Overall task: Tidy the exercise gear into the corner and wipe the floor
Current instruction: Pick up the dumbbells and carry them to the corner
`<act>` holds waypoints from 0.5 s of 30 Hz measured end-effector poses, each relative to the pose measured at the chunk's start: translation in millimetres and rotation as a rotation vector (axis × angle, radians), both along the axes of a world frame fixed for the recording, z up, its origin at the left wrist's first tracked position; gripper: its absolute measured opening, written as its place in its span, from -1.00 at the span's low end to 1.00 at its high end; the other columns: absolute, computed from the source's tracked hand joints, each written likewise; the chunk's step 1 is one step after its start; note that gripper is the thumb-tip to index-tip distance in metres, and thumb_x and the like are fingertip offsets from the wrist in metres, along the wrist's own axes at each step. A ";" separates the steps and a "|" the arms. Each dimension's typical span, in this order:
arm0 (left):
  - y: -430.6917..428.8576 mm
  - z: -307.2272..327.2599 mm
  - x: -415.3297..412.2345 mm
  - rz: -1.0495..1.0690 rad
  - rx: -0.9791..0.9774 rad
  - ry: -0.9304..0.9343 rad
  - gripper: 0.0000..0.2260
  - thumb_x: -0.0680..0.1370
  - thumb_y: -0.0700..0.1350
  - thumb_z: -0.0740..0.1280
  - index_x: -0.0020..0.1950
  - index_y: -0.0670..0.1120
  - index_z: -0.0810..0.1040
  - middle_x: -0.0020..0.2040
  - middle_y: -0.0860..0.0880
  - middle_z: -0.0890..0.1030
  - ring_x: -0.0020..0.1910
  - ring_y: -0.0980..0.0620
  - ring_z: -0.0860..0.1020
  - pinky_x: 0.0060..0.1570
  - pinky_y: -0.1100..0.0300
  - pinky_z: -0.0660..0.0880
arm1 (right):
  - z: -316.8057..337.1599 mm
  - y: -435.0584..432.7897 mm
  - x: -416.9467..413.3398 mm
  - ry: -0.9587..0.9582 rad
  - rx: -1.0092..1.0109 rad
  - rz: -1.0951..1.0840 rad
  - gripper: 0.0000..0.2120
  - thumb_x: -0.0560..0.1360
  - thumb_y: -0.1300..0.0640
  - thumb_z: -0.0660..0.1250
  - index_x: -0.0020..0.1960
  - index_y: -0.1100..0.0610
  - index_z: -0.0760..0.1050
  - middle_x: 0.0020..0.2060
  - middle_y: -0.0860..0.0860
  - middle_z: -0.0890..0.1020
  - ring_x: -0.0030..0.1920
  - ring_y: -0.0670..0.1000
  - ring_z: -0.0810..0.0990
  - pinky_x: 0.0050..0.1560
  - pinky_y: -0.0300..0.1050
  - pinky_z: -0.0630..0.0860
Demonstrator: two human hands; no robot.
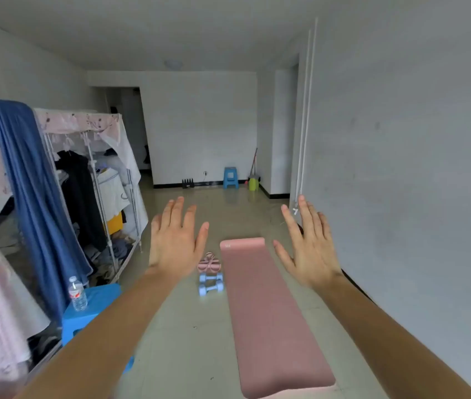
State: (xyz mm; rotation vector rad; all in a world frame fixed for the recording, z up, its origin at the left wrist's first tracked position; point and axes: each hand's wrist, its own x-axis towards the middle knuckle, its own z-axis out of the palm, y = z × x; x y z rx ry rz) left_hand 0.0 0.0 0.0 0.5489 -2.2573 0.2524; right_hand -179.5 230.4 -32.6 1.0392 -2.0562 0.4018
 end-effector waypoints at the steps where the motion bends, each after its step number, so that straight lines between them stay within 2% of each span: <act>1: -10.7 -1.3 -2.8 0.011 0.011 -0.031 -0.47 0.64 0.13 0.02 0.36 -0.22 0.48 0.42 -0.29 0.41 0.41 -0.29 0.38 0.29 -0.22 0.36 | -1.2 -15.2 -3.3 -0.008 0.019 0.016 -0.29 0.63 -0.22 0.11 0.65 0.08 0.01 0.63 0.22 -0.07 0.60 0.25 0.08 0.55 0.24 0.12; 4: -60.9 -12.3 -14.5 0.049 -0.033 -0.037 -0.47 0.64 0.14 0.02 0.38 -0.21 0.46 0.44 -0.29 0.39 0.42 -0.28 0.37 0.31 -0.22 0.33 | -14.4 -70.9 -22.9 -0.027 0.048 0.009 -0.29 0.64 -0.22 0.10 0.65 0.07 -0.02 0.63 0.21 -0.09 0.61 0.23 0.06 0.56 0.24 0.10; 9: -169.9 -36.9 -41.5 0.069 -0.034 -0.042 -0.47 0.63 0.13 0.05 0.39 -0.22 0.45 0.45 -0.30 0.37 0.44 -0.30 0.34 0.32 -0.26 0.32 | -41.6 -188.8 -58.2 -0.094 0.084 -0.002 -0.33 0.64 -0.21 0.08 0.64 0.08 0.05 0.62 0.23 0.01 0.59 0.25 0.11 0.54 0.26 0.15; 15: -289.2 -33.4 -85.6 0.056 -0.030 -0.089 -0.46 0.63 0.13 0.04 0.40 -0.21 0.44 0.46 -0.29 0.36 0.45 -0.29 0.33 0.33 -0.27 0.32 | -37.9 -309.5 -99.5 -0.136 0.172 -0.021 -0.34 0.64 -0.20 0.05 0.64 0.09 0.06 0.62 0.24 0.02 0.58 0.26 0.13 0.54 0.26 0.15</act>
